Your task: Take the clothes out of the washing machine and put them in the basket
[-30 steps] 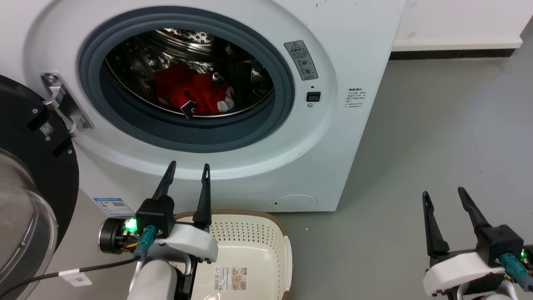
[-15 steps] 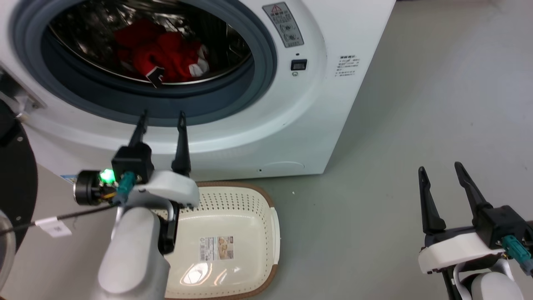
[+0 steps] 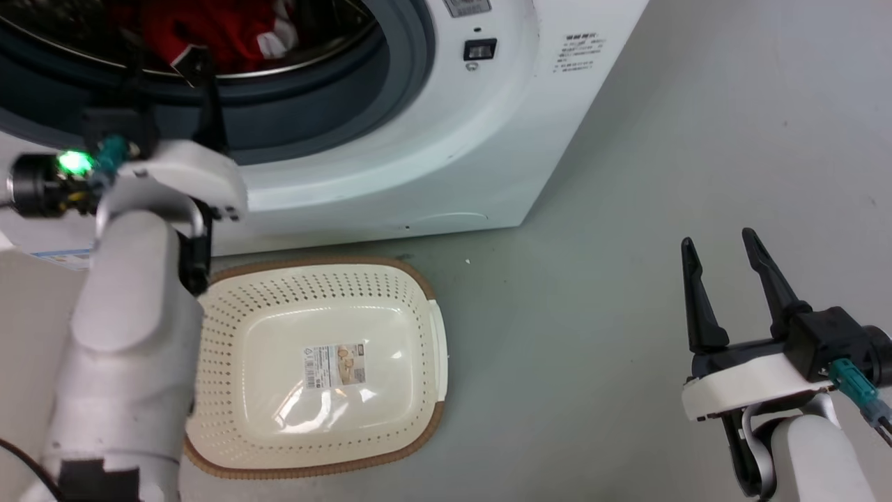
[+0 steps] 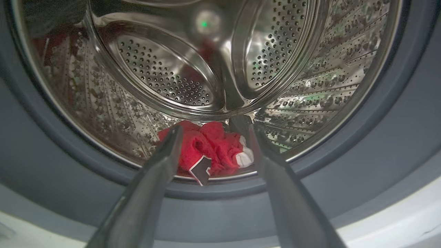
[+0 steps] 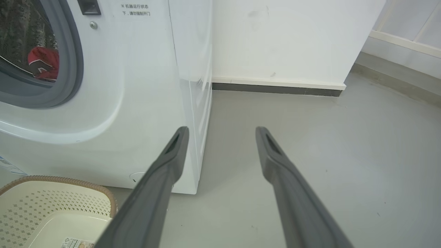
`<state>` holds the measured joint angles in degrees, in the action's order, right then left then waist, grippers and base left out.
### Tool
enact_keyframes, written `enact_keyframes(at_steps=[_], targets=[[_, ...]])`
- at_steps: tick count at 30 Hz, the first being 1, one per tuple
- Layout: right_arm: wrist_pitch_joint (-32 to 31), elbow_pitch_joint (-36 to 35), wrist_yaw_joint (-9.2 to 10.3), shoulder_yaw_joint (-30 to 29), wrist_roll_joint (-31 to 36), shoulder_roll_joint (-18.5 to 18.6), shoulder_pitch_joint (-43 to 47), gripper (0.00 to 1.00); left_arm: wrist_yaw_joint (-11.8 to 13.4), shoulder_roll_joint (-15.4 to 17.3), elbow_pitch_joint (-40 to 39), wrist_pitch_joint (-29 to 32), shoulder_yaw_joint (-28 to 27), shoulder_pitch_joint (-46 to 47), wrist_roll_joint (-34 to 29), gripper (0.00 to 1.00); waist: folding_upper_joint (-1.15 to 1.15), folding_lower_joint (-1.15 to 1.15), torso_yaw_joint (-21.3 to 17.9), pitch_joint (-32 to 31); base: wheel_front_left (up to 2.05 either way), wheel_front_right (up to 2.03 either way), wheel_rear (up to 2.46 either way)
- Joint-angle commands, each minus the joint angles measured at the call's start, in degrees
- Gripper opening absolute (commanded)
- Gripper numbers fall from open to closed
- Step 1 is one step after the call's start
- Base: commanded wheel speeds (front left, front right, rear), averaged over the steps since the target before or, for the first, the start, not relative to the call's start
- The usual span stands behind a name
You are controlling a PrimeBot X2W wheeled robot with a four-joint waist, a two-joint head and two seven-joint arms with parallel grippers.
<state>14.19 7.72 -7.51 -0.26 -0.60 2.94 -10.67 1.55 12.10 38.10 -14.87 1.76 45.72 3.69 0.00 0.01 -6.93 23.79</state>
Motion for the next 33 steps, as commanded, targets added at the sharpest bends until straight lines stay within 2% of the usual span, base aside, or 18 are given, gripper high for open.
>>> enact_keyframes(at_steps=[1,14,22,32,33], targets=[[0.52,0.37,0.04,0.45,-0.41,-0.11,-1.33,1.0,-0.04,0.86,1.43,0.29,0.15,2.38,-0.38,1.0,0.0,-0.01,-1.43,2.1,0.0,0.0,0.0],[0.99,1.44,0.04,3.25,-3.82,-0.13,-5.9,1.0,-2.39,9.31,14.18,8.96,3.69,20.83,-4.58,1.0,0.0,-0.01,-6.78,10.27,0.0,0.0,0.0],[0.99,0.88,0.04,5.5,-5.88,-0.13,-7.61,1.0,-4.5,12.74,18.63,17.06,7.13,30.63,-7.53,1.0,0.0,-0.01,-9.08,14.29,0.0,0.0,0.0],[1.0,0.99,0.04,7.72,-8.24,-0.12,-9.68,1.0,-6.29,15.99,21.77,31.02,10.81,41.32,-10.62,1.0,0.0,-0.01,-12.1,19.56,0.0,0.0,0.0],[1.0,1.0,0.05,8.02,-8.89,-0.12,-10.19,1.0,-5.99,16.81,22.49,36.06,11.09,43.06,-10.77,1.0,0.0,-0.01,-12.87,20.78,0.0,0.0,0.0]])
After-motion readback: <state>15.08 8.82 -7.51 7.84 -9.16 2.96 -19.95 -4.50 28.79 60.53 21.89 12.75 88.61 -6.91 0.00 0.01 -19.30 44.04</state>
